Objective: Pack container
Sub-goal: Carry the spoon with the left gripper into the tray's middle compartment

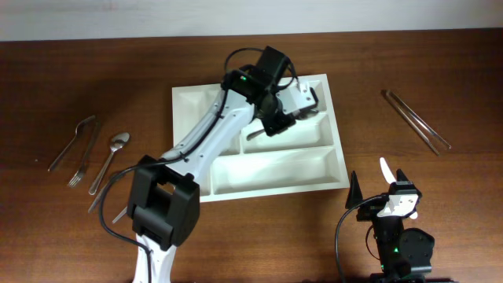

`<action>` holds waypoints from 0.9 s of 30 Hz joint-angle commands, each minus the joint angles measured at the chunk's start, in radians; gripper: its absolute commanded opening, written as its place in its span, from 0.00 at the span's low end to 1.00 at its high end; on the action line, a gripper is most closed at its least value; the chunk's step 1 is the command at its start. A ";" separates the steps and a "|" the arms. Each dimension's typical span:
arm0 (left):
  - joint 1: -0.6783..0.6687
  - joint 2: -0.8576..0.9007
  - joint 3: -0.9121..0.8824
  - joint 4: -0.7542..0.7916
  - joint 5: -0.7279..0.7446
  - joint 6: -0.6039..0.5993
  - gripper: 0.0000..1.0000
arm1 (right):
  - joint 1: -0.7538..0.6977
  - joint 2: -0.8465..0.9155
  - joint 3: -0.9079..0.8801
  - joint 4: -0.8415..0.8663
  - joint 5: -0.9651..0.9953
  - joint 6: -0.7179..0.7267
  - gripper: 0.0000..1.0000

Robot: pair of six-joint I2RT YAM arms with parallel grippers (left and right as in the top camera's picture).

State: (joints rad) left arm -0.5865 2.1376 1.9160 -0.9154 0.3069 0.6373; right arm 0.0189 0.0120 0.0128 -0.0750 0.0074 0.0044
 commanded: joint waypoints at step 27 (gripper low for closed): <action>0.119 0.031 0.257 -0.189 -0.195 0.114 0.68 | -0.008 -0.008 -0.007 -0.004 0.012 0.012 0.99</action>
State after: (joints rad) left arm -0.5648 2.2379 2.0720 -1.0515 0.1562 0.7692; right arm 0.0189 0.0120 0.0128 -0.0750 0.0074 0.0044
